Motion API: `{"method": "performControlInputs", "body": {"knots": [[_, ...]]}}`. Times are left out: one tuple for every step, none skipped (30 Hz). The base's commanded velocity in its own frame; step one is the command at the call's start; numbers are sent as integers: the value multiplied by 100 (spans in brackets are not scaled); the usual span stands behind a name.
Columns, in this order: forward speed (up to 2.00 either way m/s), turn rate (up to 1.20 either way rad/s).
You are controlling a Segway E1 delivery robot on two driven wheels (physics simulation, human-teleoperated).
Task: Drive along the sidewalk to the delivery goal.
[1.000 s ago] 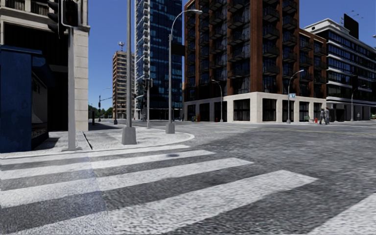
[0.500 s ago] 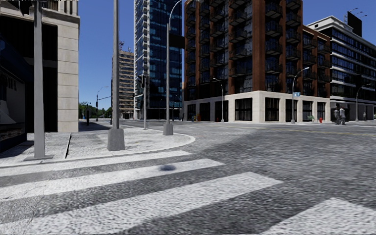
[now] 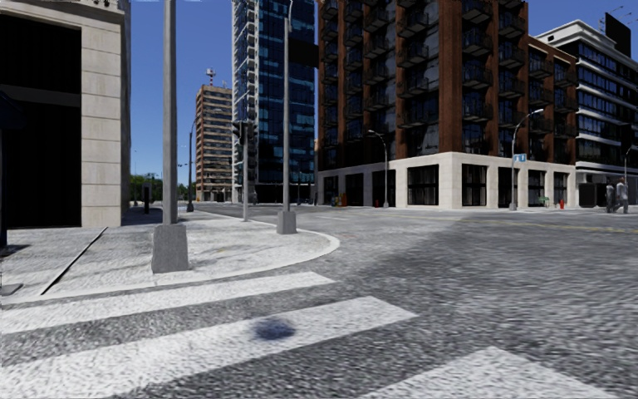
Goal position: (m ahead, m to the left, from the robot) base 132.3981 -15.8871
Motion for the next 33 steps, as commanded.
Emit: {"method": "performControlInputs", "body": {"knots": [[200, 36], [200, 36], [200, 36], [200, 36], [200, 36], [200, 36], [200, 36], [200, 36], [200, 36], [200, 36], [200, 36], [200, 36], [200, 36], [200, 36], [200, 36], [200, 33], [200, 28], [200, 26], [200, 26], [200, 26], [200, 26], [200, 26], [200, 26], [200, 26], [200, 26], [200, 26], [198, 26], [192, 26], [175, 26], [165, 26], [165, 26], [160, 26], [158, 26]]}}
